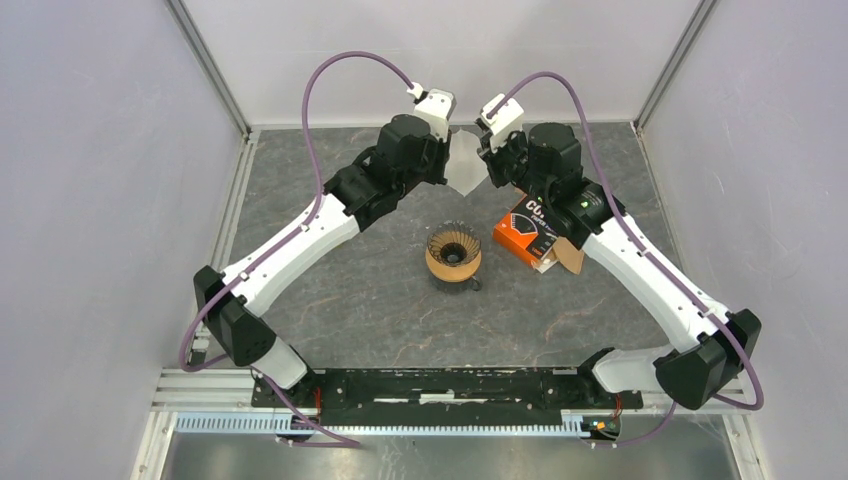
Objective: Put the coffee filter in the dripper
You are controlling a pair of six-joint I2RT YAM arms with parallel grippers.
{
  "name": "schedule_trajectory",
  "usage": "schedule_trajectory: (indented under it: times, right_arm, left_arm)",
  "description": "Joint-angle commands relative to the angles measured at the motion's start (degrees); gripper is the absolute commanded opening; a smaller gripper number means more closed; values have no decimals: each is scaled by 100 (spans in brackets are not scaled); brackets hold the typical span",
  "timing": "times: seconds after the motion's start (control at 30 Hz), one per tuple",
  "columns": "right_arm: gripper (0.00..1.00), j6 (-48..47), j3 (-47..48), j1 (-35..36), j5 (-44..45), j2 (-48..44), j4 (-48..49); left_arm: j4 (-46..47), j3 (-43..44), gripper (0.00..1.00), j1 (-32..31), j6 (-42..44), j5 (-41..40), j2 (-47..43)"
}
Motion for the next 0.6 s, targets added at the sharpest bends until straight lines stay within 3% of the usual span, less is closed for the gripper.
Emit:
schedule_trajectory:
  times: [0.0,0.57]
  right_arm:
    - [2,-94,-48,6,123,-206,174]
    - [2,-252,-135,-14,-17,-285,193]
  left_arm:
    - [306,-59,2,-38,326,128,-311]
    - [349,-168,2,-38,483,417,-392]
